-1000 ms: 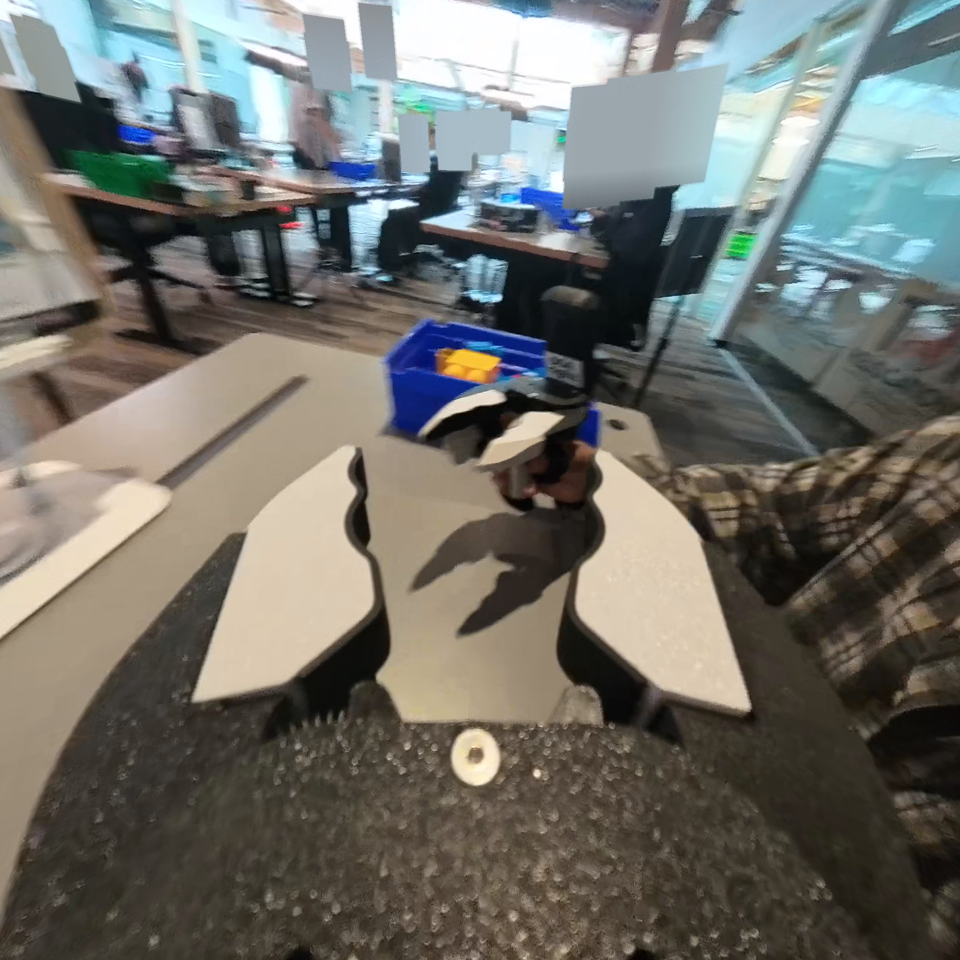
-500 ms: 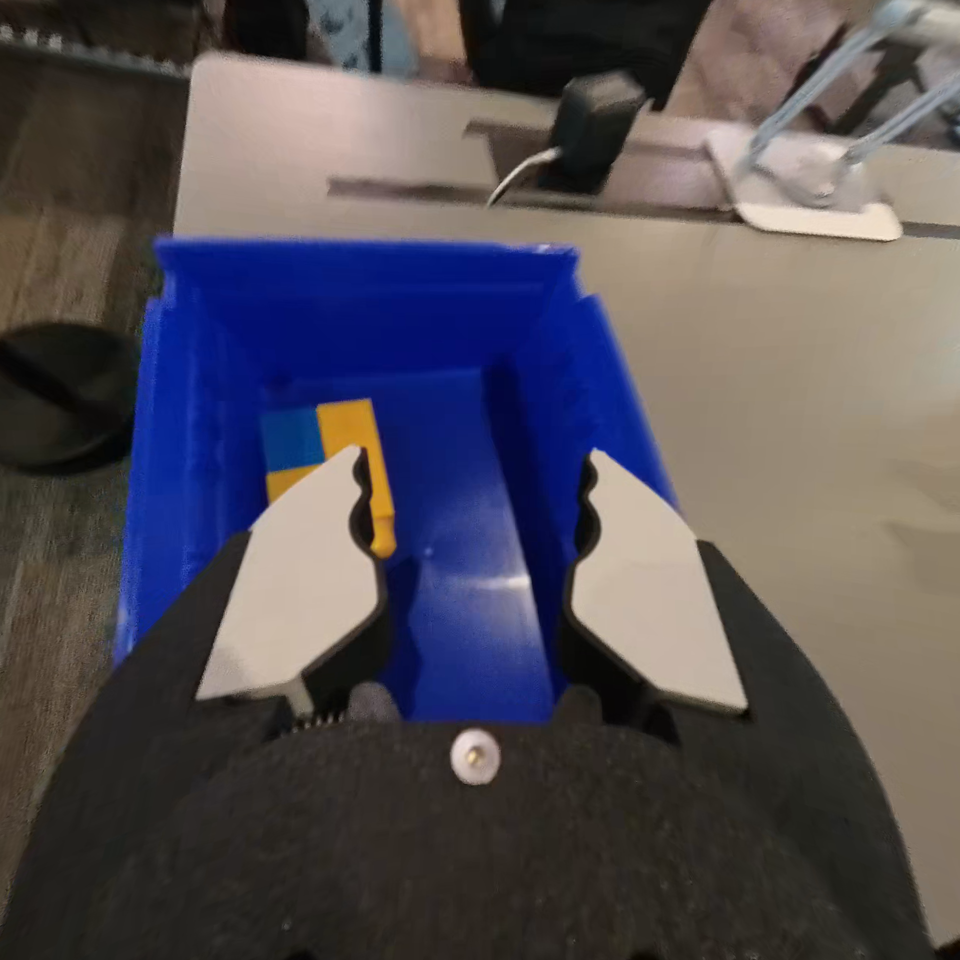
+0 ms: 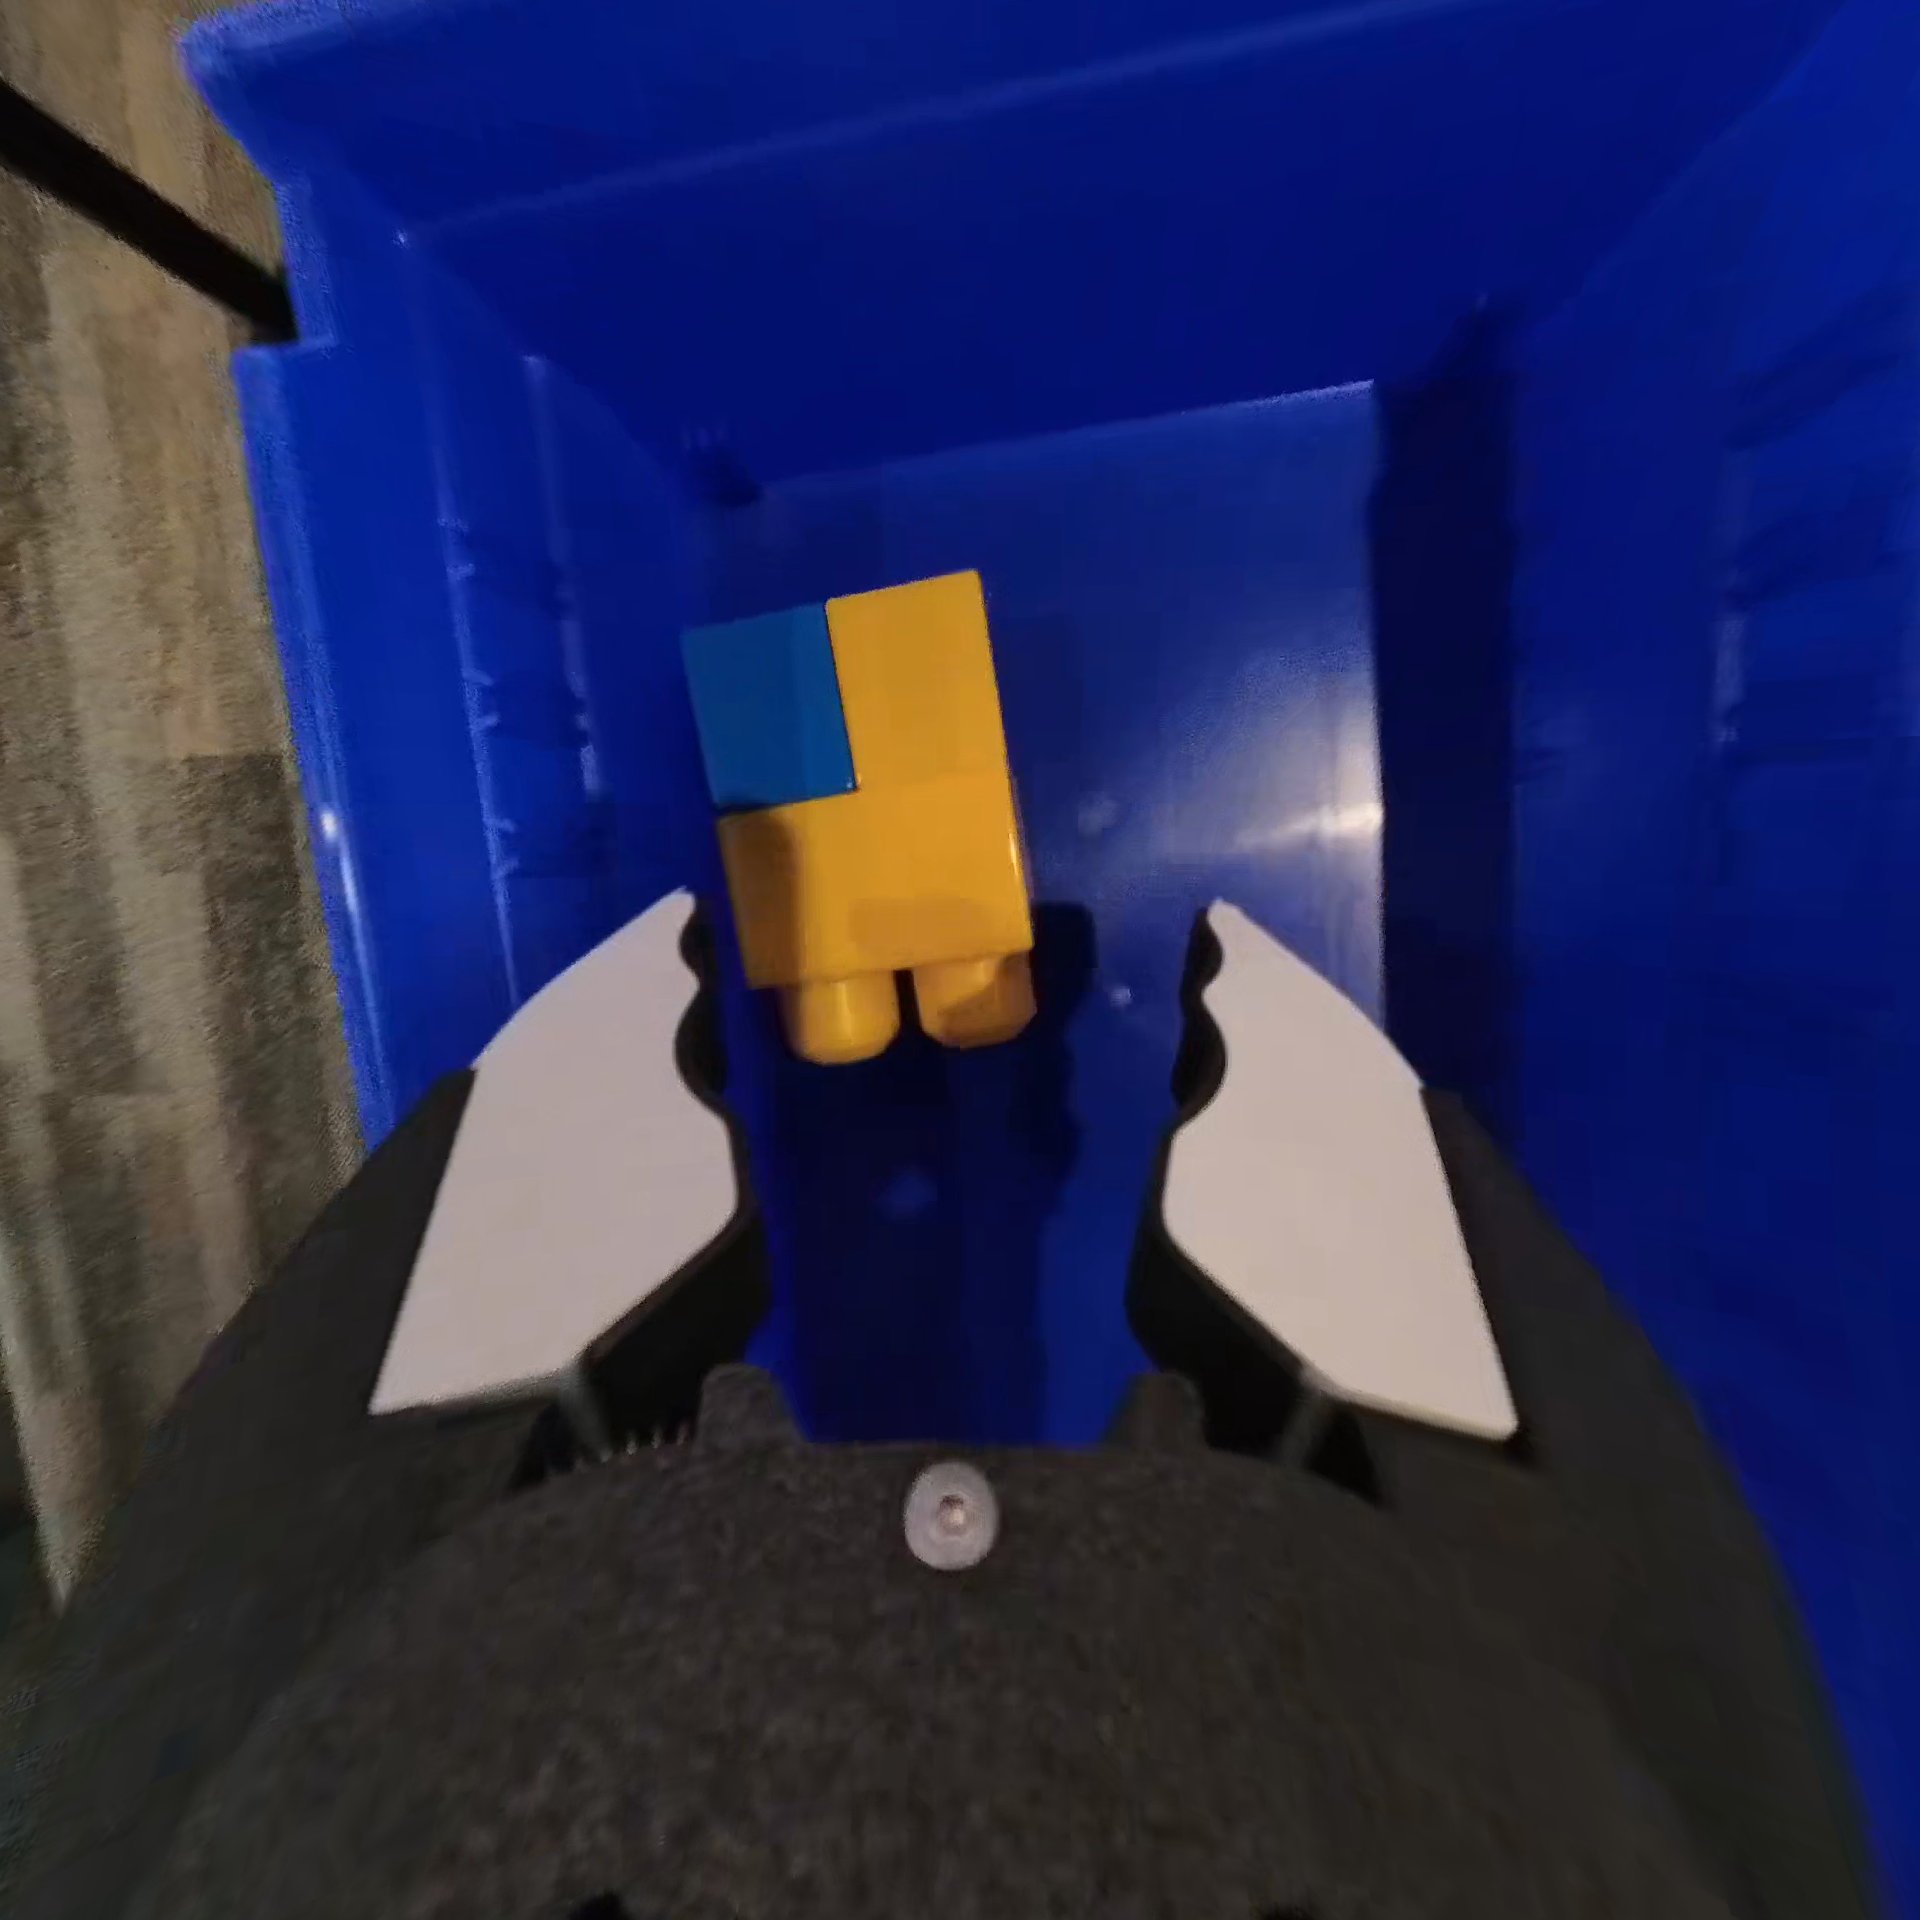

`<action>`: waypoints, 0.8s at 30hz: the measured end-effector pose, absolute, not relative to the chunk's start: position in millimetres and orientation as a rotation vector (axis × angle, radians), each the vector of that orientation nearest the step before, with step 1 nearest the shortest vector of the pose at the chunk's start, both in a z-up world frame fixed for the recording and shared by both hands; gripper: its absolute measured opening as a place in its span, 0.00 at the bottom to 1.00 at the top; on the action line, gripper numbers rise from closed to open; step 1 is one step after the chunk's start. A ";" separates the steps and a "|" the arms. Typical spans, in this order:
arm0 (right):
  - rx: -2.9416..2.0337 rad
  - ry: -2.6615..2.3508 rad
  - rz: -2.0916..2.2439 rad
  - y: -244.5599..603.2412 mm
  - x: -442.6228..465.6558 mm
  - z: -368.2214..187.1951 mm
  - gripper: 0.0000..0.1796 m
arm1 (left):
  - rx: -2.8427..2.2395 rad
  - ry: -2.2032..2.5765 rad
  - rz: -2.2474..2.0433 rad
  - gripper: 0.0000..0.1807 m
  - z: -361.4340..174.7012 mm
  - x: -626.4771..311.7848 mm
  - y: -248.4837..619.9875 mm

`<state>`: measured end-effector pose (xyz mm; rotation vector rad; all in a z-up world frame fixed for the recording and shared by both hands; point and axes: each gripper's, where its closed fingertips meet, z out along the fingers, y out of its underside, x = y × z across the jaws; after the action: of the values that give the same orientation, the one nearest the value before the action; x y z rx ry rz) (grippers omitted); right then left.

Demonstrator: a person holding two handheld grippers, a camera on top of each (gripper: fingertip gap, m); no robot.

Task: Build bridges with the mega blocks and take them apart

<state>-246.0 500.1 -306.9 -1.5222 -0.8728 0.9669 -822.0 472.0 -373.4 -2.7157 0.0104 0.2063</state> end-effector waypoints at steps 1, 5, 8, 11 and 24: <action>-1.521 -0.873 0.968 500.1 -246.0 -306.8 0.29 | -2.760 0.007 0.211 0.48 -374.8 -822.2 473.6; -1.514 -0.877 0.969 498.9 -245.6 -304.6 0.29 | -2.904 -0.039 0.174 0.50 -379.5 -821.0 479.8; -1.508 -0.877 0.971 498.3 -244.7 -302.5 0.29 | -2.966 -0.093 0.116 0.52 -383.5 -817.1 483.9; -1.504 -0.876 0.971 498.5 -243.2 -300.9 0.29 | -2.968 -0.141 0.144 0.52 -384.0 -822.1 489.1; -1.485 -0.863 0.993 497.0 -241.0 -294.7 0.29 | -3.026 -0.239 0.189 0.51 -410.8 -837.6 478.0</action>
<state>-241.0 497.0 -294.7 -1.4846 -0.8629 0.9933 -837.6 478.0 -410.8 -3.0257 -0.2393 0.1886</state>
